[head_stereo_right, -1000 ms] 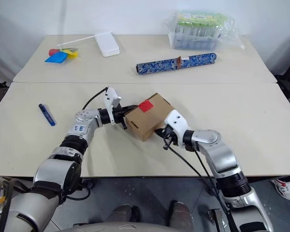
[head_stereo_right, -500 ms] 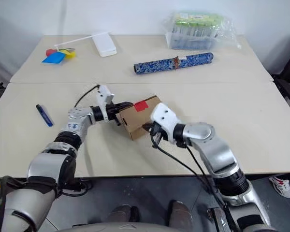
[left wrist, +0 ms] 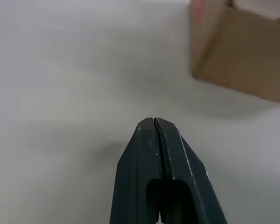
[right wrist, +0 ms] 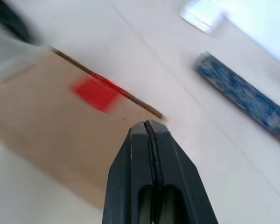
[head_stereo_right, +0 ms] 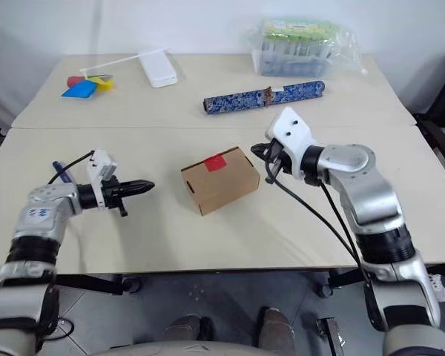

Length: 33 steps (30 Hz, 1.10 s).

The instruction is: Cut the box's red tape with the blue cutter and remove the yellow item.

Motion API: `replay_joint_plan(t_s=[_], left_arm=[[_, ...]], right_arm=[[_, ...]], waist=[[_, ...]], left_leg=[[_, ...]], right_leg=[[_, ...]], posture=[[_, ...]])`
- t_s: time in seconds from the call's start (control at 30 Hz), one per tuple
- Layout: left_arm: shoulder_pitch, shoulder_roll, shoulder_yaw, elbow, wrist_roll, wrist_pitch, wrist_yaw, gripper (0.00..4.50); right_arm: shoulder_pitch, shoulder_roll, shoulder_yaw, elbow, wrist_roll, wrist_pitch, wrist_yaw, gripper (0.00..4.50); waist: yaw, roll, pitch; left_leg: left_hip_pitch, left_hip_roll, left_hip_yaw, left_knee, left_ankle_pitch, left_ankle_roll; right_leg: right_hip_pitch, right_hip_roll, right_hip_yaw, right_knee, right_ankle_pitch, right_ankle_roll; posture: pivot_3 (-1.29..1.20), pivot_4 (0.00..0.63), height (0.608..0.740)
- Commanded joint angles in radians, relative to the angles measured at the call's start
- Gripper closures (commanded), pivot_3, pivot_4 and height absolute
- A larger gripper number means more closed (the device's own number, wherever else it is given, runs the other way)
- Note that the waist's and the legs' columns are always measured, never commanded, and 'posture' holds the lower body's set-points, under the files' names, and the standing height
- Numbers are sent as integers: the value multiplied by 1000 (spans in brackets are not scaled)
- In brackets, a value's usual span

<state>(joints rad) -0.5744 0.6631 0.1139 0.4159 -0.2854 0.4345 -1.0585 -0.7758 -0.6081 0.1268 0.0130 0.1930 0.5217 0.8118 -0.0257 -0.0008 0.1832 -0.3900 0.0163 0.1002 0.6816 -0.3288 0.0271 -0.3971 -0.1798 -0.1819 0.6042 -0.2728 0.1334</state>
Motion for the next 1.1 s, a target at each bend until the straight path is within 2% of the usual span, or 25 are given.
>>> replay_joint_plan(t_s=[0.03,0.23,0.33,0.43,0.53,0.87,1.1], left_arm=[[84,-13,37,-305,-117,262,92,4485],[114,-97,40,-502,-212,514,247,4485],[117,-123,28,-530,-224,552,287,4485],[98,-169,7,-482,-195,511,335,4485],[79,-209,-15,-401,-159,379,328,4485],[-74,-244,-70,-121,-97,181,271,4485],[-189,-285,-112,73,-42,79,201,4485]], right_arm=[[-68,27,8,241,-72,-187,-11,4500],[-125,72,32,535,-139,-355,10,4500],[-144,91,31,614,-161,-399,16,4500],[-130,114,28,614,-154,-401,42,4500],[-77,118,32,499,-131,-342,87,4500],[115,60,30,14,-55,-76,160,4500],[183,35,35,-132,-54,12,152,4500]], waist=[[-2,0,0],[-3,0,0],[-4,0,0],[-4,0,0],[0,0,0],[4,0,0],[9,0,0]], left_leg=[[0,0,-2,0,0,0],[1,0,-6,0,0,0],[1,0,-6,0,0,0],[1,0,-6,0,0,-1],[1,0,-5,0,0,-1],[1,0,-5,1,0,-1],[1,-1,-4,1,0,-1]], right_leg=[[0,0,0,0,0,0],[0,0,1,1,0,0],[0,0,2,1,0,0],[0,0,2,2,0,0],[1,0,2,1,0,0],[1,0,2,1,0,0],[1,0,2,1,0,0]], posture=[[0,150,740],[0,150,740],[0,150,740],[0,150,740],[0,150,740],[0,150,740],[0,150,740]])
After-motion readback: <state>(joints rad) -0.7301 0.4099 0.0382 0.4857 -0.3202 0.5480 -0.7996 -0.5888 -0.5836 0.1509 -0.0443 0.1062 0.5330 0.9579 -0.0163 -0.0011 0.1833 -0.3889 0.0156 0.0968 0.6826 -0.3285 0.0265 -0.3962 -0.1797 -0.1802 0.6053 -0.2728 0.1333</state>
